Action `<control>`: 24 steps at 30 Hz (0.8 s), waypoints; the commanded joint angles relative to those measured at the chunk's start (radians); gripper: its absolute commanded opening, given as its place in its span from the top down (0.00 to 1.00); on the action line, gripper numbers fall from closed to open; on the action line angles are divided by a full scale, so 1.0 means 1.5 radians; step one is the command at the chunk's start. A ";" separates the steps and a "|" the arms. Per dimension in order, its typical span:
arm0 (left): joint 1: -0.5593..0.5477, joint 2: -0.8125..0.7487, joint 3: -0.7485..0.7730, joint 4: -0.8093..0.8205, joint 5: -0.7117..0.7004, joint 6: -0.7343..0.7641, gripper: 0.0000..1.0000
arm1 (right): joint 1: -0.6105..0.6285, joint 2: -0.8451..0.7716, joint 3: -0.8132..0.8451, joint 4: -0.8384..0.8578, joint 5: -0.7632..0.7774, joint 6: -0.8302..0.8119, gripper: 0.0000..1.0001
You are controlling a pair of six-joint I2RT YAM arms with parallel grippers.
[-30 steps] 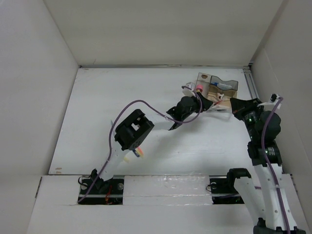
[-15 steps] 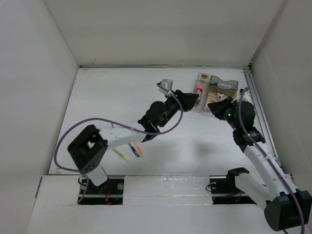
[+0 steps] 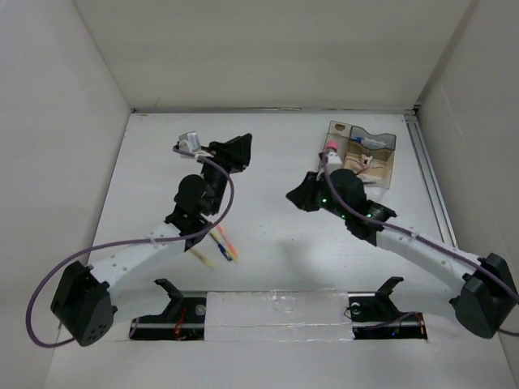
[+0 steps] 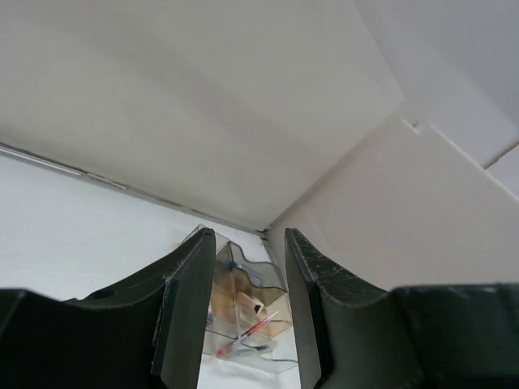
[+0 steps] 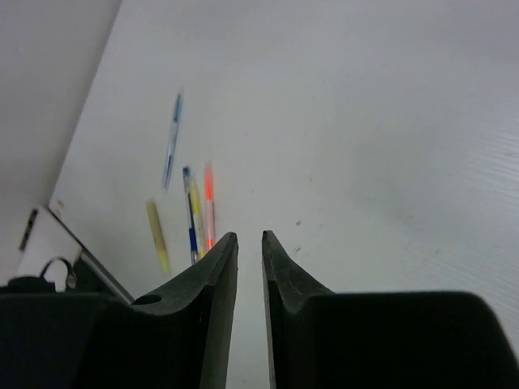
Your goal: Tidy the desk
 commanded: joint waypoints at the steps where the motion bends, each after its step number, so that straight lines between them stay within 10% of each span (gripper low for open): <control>1: 0.003 -0.108 -0.025 0.036 -0.014 -0.024 0.65 | 0.082 0.104 0.058 0.022 0.015 -0.063 0.75; 12: -0.037 -0.254 -0.103 0.084 -0.011 0.033 0.64 | 0.304 0.399 0.236 0.030 0.060 -0.111 0.65; 24: -0.037 -0.282 -0.137 0.092 -0.044 0.050 0.61 | 0.330 0.540 0.341 -0.024 0.188 -0.113 0.67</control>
